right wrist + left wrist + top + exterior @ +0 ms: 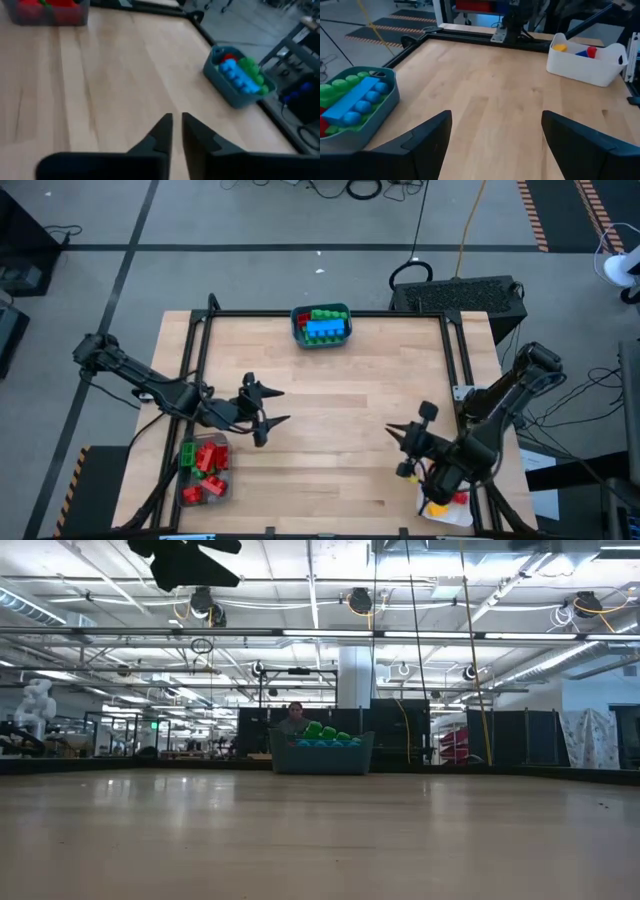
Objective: Sort blocks by size
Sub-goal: Return to Home Position
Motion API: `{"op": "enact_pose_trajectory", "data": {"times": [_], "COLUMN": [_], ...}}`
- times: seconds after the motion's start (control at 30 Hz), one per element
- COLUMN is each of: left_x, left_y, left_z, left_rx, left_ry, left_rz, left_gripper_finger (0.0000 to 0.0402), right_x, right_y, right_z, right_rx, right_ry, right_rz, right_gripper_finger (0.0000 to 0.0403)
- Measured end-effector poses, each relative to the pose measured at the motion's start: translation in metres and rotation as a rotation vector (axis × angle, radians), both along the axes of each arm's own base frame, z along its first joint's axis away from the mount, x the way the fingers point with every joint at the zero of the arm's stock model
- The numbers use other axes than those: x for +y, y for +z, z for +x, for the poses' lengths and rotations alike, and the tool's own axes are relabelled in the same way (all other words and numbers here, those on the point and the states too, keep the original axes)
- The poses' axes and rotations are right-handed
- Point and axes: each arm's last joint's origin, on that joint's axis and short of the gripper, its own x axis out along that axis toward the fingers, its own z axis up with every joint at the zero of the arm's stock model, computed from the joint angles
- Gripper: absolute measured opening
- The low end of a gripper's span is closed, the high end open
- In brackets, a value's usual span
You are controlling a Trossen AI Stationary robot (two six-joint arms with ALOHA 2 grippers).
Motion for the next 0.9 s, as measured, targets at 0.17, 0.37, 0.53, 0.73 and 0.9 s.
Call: {"op": "enact_pose_trajectory", "data": {"times": [0.17, 0.37, 0.53, 0.73, 0.9], "left_x": [0.001, 0.001, 0.003, 0.002, -0.001], "left_y": [-0.001, -0.002, -0.013, -0.024, -0.032], "left_z": [0.000, 0.000, -0.002, -0.006, -0.010], "left_rx": [0.003, 0.016, 0.031, 0.045, 0.056], "left_ry": [0.018, 0.019, 0.067, 0.080, 0.089], "left_rz": [0.027, 0.031, 0.023, 0.036, 0.063], "left_gripper_finger": [0.0311, 0.0311, 0.0311, 0.0311, 0.0299], "right_x": [-0.007, -0.018, -0.031, -0.051, -0.086], "right_y": [0.007, 0.022, 0.041, 0.050, 0.030], "right_z": [0.027, 0.064, 0.090, 0.110, 0.115], "right_rx": [-0.031, -0.068, -0.166, -0.272, -0.335], "right_ry": [0.027, 0.156, 0.310, 0.475, 0.485], "right_rz": [-0.041, -0.037, -0.072, -0.050, -0.002], "right_gripper_finger": [0.0003, 0.0003, 0.0003, 0.0001, 0.0001]}}
